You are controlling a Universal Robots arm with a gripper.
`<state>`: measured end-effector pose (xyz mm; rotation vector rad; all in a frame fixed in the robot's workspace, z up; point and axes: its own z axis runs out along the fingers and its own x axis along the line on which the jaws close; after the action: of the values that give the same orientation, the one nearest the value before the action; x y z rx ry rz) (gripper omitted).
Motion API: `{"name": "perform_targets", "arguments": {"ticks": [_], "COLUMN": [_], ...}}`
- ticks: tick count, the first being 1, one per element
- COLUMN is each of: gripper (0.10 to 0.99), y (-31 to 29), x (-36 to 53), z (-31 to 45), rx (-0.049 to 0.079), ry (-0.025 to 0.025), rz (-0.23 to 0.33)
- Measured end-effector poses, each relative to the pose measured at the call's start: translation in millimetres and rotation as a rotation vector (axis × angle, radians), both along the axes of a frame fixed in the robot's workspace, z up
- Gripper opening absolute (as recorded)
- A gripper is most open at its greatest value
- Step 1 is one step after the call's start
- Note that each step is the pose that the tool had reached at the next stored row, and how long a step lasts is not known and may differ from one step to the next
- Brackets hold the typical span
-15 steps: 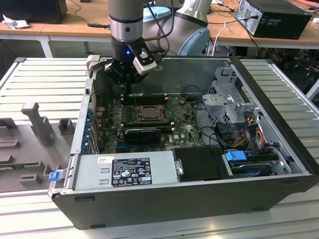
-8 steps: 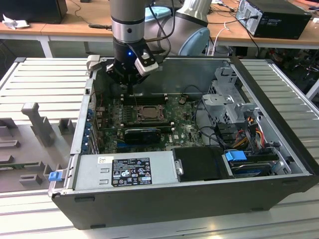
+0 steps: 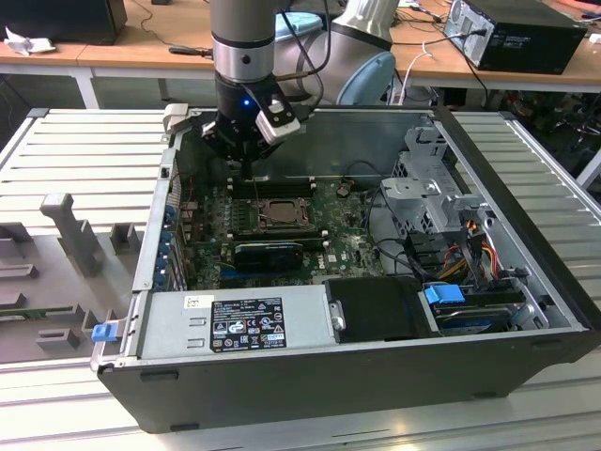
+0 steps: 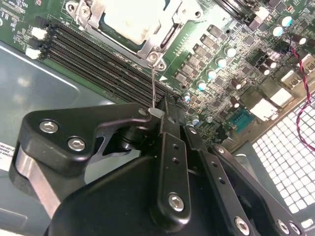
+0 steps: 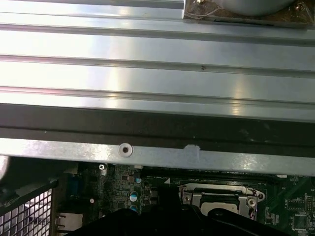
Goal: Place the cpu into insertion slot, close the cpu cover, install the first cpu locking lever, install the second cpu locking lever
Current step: 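Install the first cpu locking lever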
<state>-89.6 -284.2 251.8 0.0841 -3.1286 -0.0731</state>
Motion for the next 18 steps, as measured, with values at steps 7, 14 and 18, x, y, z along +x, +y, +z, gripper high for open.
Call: {"name": "perform_targets", "arguments": {"ticks": [7,14,18], "gripper": [0.106,0.106,0.106], "y": [0.0,0.0,0.0], "x": [5.3,17.7,33.4], "z": [-1.7,-4.6,-7.1], "rx": [0.0,-0.001,-0.001], "ry": [0.0001,0.0005,0.0007], "rz": [0.0,0.0,0.0]}}
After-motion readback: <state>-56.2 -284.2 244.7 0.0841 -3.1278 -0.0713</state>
